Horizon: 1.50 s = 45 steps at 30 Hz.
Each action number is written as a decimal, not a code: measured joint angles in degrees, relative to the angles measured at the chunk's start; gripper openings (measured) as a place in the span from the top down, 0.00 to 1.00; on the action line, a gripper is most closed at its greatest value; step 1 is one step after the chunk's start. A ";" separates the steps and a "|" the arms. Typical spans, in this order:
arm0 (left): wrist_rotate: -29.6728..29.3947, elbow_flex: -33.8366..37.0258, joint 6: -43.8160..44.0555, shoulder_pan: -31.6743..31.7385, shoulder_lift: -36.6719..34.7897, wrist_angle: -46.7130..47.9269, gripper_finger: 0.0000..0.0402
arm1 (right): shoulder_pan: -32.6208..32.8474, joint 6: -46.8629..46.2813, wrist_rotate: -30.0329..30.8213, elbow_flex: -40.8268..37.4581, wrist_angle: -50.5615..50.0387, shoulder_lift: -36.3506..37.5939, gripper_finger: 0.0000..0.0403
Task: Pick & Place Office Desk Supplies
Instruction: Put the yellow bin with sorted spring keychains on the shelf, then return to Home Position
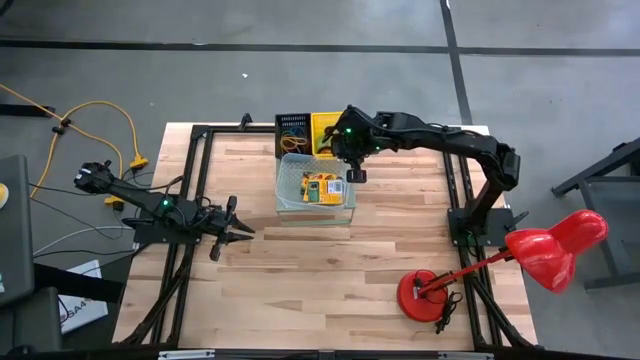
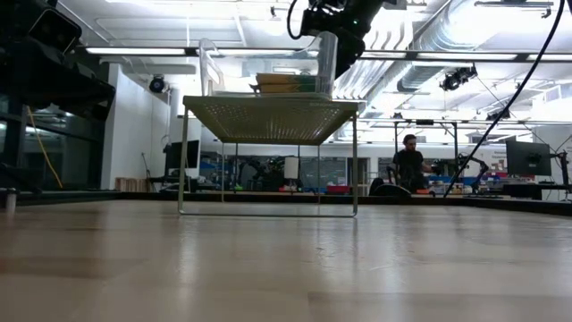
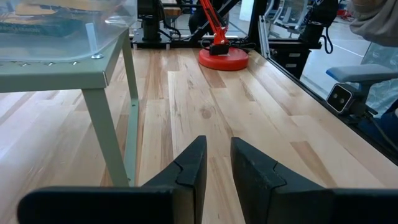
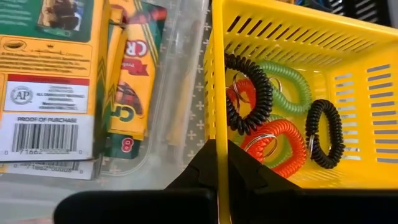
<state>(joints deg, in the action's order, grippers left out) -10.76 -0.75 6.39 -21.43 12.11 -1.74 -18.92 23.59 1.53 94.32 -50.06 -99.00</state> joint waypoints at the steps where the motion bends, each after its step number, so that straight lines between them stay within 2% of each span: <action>1: 0.00 0.00 0.00 0.01 0.01 0.00 0.83 | 0.00 -0.02 -0.11 0.00 0.00 0.00 0.99; 9: 0.01 0.00 0.00 0.01 0.00 0.00 0.83 | 0.00 -1.30 1.74 0.00 0.22 0.00 0.99; 26: 0.02 0.00 0.00 0.00 0.00 0.00 0.83 | 0.00 -1.07 0.41 -0.02 0.52 0.06 0.99; 37: 0.00 0.00 0.00 0.00 0.00 0.00 0.83 | 0.00 -1.27 0.03 -0.02 0.61 0.09 0.80; 45: 0.00 0.00 0.00 0.02 0.00 0.00 0.83 | 0.00 -1.27 0.01 -0.02 1.82 0.09 0.76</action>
<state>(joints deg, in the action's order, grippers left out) -10.76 -0.75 6.39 -21.41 12.11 -1.74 -18.92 22.33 1.54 94.30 -48.25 -98.91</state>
